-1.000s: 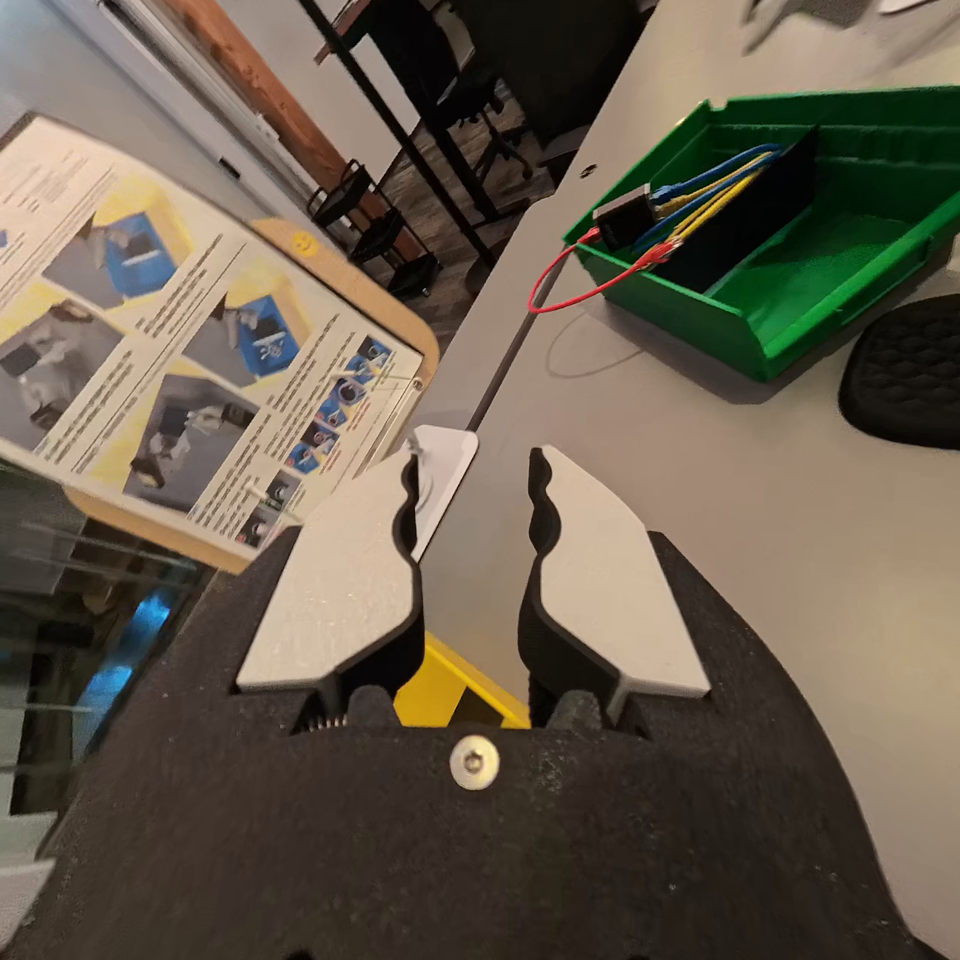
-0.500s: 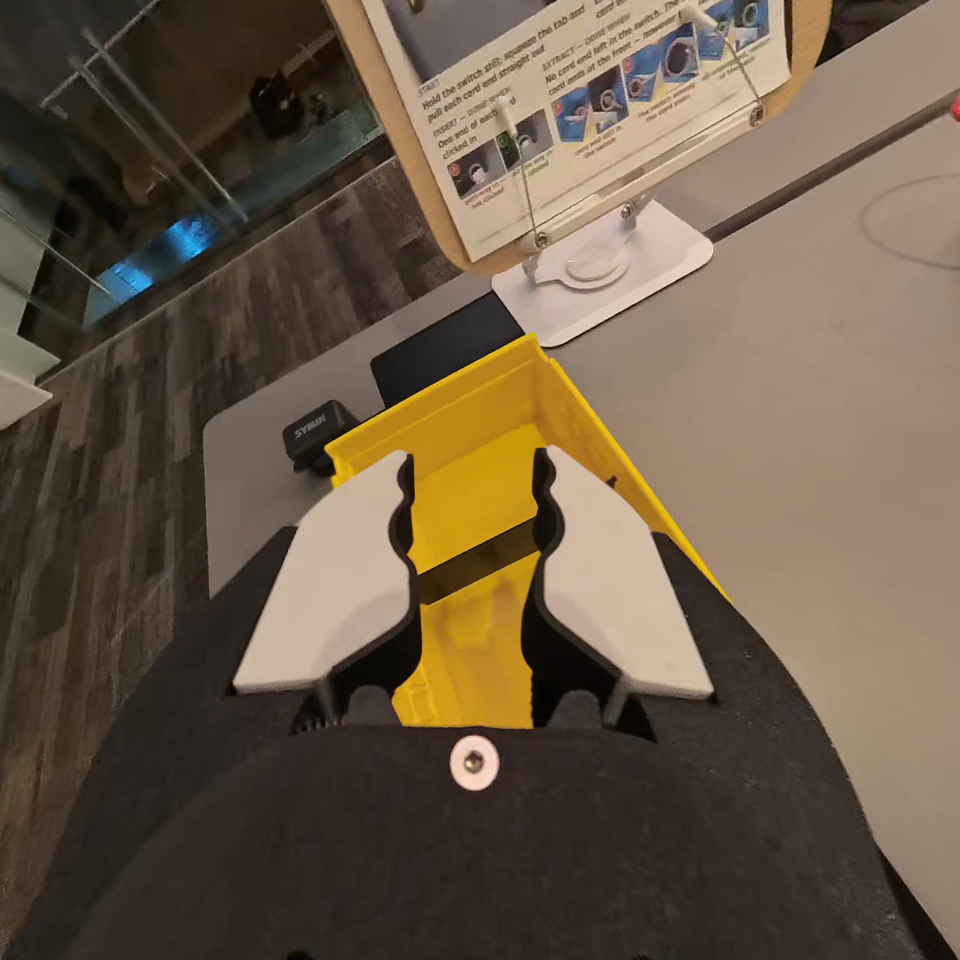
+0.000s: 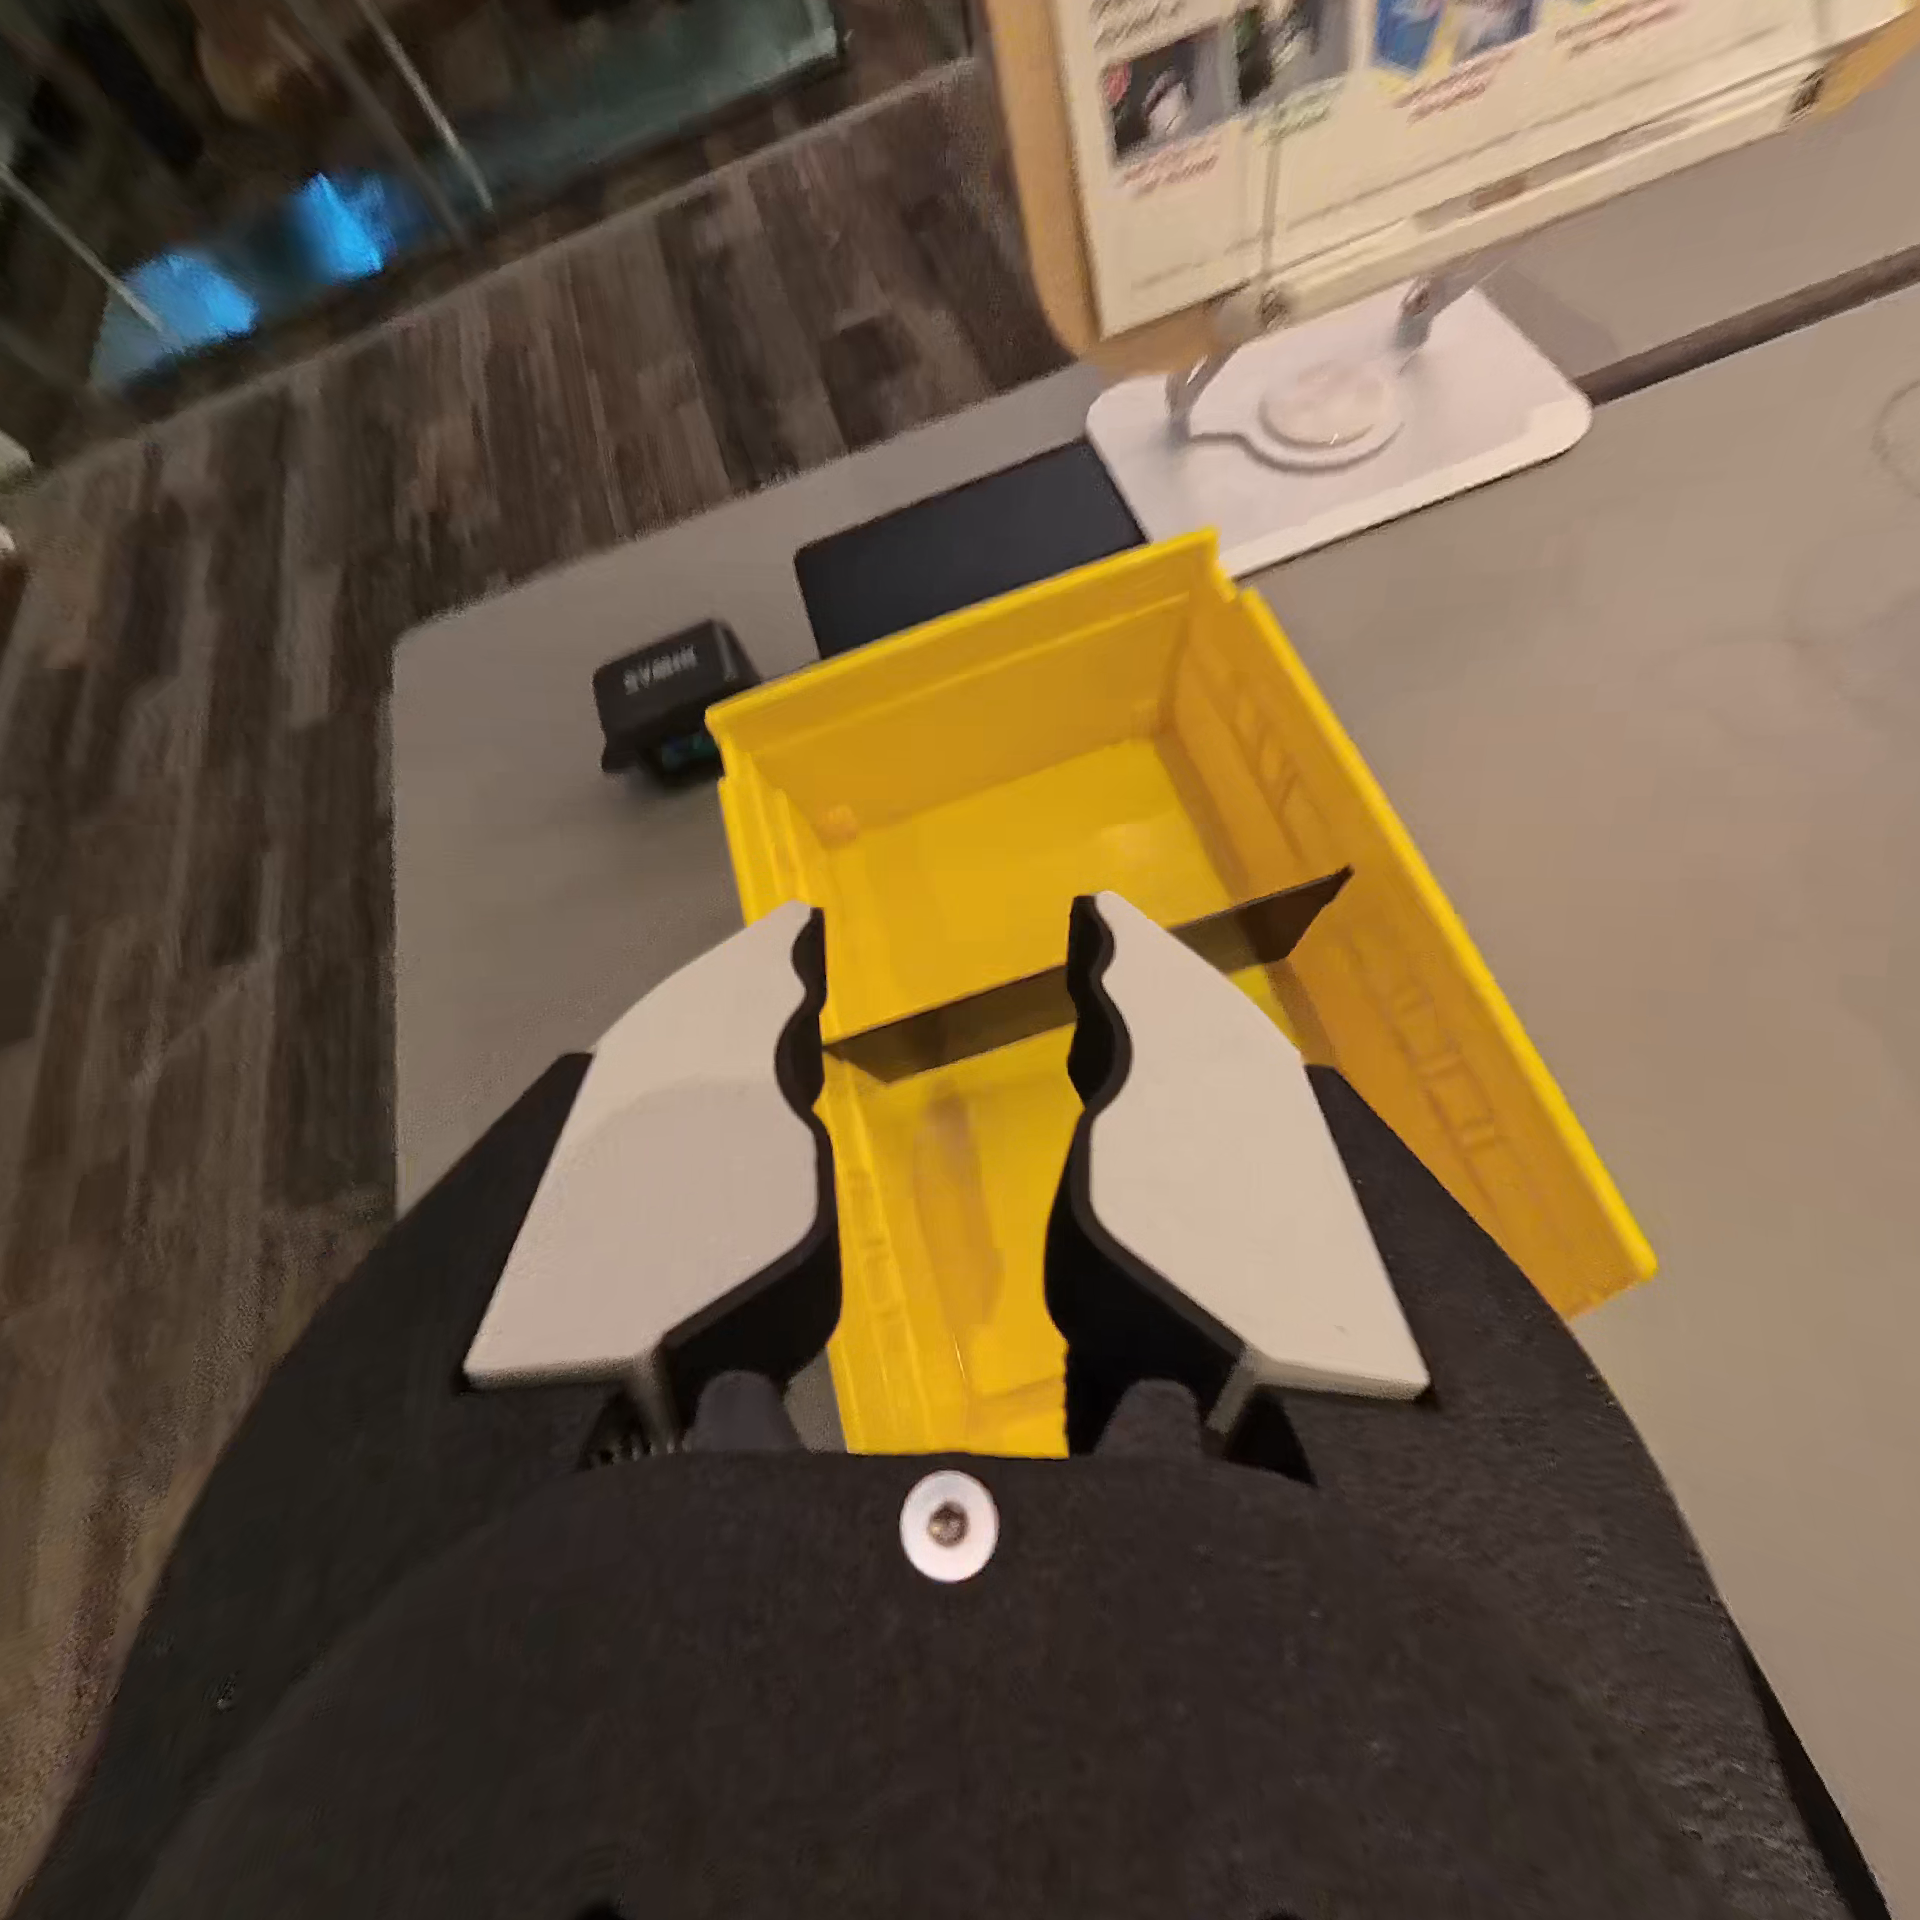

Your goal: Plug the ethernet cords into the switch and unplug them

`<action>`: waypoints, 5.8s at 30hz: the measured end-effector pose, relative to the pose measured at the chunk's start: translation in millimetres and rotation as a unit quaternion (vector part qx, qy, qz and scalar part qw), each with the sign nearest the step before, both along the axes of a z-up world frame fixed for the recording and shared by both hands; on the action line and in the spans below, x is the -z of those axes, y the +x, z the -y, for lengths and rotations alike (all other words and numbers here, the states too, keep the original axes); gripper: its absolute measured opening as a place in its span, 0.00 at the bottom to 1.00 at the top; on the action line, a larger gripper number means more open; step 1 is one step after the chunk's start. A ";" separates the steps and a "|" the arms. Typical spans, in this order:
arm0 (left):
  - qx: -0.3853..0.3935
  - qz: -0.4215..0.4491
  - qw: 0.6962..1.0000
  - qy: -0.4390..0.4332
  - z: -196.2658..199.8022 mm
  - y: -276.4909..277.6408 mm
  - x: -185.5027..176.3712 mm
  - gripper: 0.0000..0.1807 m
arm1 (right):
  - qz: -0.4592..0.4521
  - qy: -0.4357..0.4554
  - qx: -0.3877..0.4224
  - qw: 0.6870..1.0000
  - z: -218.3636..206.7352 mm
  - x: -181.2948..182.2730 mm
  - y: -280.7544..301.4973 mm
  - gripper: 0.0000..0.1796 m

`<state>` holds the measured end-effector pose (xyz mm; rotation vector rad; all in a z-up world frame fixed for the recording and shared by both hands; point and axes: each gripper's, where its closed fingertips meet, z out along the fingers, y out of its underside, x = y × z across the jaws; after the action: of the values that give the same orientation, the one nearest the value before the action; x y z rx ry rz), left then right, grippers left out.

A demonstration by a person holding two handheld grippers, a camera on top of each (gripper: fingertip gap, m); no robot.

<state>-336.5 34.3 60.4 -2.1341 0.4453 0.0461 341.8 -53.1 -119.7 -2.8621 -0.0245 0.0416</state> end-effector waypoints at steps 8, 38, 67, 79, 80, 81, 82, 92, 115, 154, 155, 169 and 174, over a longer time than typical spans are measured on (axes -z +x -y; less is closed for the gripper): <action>-0.091 0.092 0.988 -0.084 -1.6 -56.8 38.8 0.29 | -0.008 -0.036 -0.041 0.998 -20.0 -0.5 -27.4 0.16; -0.150 0.066 0.945 -0.284 18.3 -74.8 132.4 0.28 | -0.175 -0.103 -0.071 0.976 -43.5 1.9 -124.2 0.13; -0.033 0.002 0.918 -0.396 16.6 -13.4 165.5 0.06 | -0.074 -0.158 -0.170 0.970 -48.1 3.8 -173.5 0.12; -0.043 0.100 0.953 -0.284 0.6 -16.8 116.0 0.11 | -0.099 -0.054 -0.125 0.986 -61.2 -39.8 -168.3 0.15; -0.047 0.101 0.959 -0.259 -1.3 -18.1 103.9 0.13 | -0.093 -0.026 -0.113 0.989 -63.6 -52.9 -167.0 0.15; -0.051 0.100 0.966 -0.232 -3.1 -18.1 91.2 0.16 | -0.089 0.004 -0.108 0.990 -65.2 -67.6 -168.6 0.15; -0.050 0.099 0.972 -0.205 -4.7 -16.1 78.3 0.18 | -0.084 0.039 -0.111 0.990 -67.2 -84.3 -173.4 0.15; 0.040 0.090 0.986 0.132 -19.8 41.9 -54.5 0.31 | -0.189 0.425 -0.400 0.789 -49.2 -202.6 -413.9 0.29; 0.021 0.046 0.964 0.262 -6.4 65.7 -99.5 0.45 | -0.108 0.030 -0.256 0.960 -100.3 -34.8 -505.1 0.18; 0.273 0.202 0.873 0.350 200.0 123.5 -176.6 0.35 | -0.250 0.003 -0.243 0.937 -107.9 -206.8 -508.4 0.04; 0.286 0.205 0.867 0.353 208.0 124.8 -177.7 0.35 | -0.254 0.011 -0.232 0.939 -109.4 -219.5 -487.2 0.04; 0.344 0.041 0.938 -0.033 90.7 210.5 -21.0 0.33 | -0.113 0.052 0.091 0.988 -64.0 -221.3 -49.8 0.05; 0.345 0.111 0.912 -0.194 56.6 261.6 34.5 0.29 | -0.068 0.018 0.159 0.985 -33.8 -171.5 37.1 0.05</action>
<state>-74.9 -22.4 25.9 -2.1994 1.1181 -0.7344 378.9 -19.3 51.8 -2.7827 0.4524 0.1709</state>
